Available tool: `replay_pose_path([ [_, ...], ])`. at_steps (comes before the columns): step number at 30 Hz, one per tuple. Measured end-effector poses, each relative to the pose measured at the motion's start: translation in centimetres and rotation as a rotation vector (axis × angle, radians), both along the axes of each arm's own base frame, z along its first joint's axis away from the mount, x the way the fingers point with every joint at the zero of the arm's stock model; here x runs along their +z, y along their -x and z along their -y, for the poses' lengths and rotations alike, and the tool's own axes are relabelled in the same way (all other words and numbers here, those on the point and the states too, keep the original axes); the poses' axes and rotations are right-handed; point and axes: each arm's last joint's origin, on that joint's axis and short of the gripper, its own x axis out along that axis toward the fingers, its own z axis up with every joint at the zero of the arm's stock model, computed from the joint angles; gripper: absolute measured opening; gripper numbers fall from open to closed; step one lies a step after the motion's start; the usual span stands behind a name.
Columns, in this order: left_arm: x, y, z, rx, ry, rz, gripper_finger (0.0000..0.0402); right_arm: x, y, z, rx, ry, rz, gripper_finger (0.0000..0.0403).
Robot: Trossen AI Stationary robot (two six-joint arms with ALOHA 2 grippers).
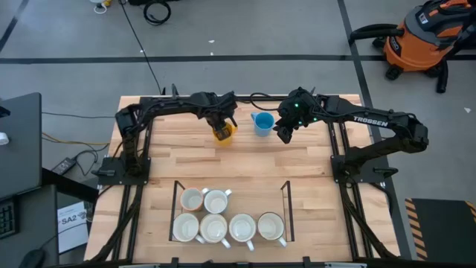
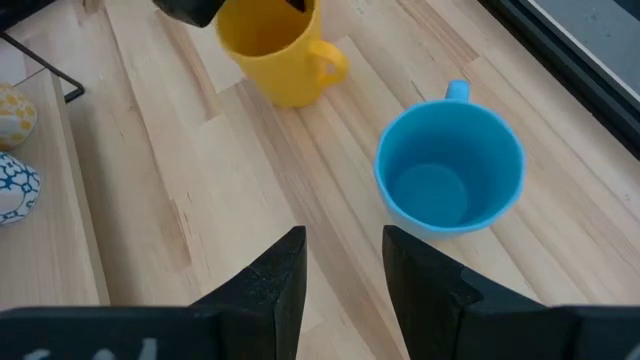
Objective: Place coffee mugs
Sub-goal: Put the yellow mug on the shelf
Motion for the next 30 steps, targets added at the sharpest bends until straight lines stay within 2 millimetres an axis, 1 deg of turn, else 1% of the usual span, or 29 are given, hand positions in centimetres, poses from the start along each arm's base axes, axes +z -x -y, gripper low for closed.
replay_pose_path([
  [2, 0.1, 0.0, 0.4, 0.06, 0.027, 0.008, 0.003, 0.0, 0.0, 0.0, 0.0, 0.0, 0.0, 0.0139],
  [5, 0.0, 0.1, 0.8, 0.173, 0.099, 0.027, 0.0031, 0.0, 0.0, 0.0, 0.001, 0.001, 0.0, 0.0139],
  [9, -0.1, -0.2, 1.7, 0.291, 0.176, 0.054, 0.0044, 0.0, 0.0, 0.0, 0.001, 0.001, 0.0, 0.0139],
  [12, -0.2, -0.4, 2.5, 0.319, 0.21, 0.05, 0.0044, 0.0, 0.0, 0.0, 0.001, 0.002, 0.0, 0.0139],
  [18, -0.2, -1.0, 4.4, 0.359, 0.262, 0.058, 0.0033, 0.0, 0.0, 0.0, 0.001, 0.002, 0.0, 0.0139],
  [24, -0.2, -1.6, 6.4, 0.402, 0.293, 0.062, 0.0049, 0.0, 0.0, 0.0, 0.0, 0.002, 0.0, 0.0139],
  [30, -0.4, -2.1, 8.5, 0.438, 0.317, 0.064, 0.0053, 0.0, 0.0, 0.0, 0.0, 0.002, 0.0, 0.0139],
])
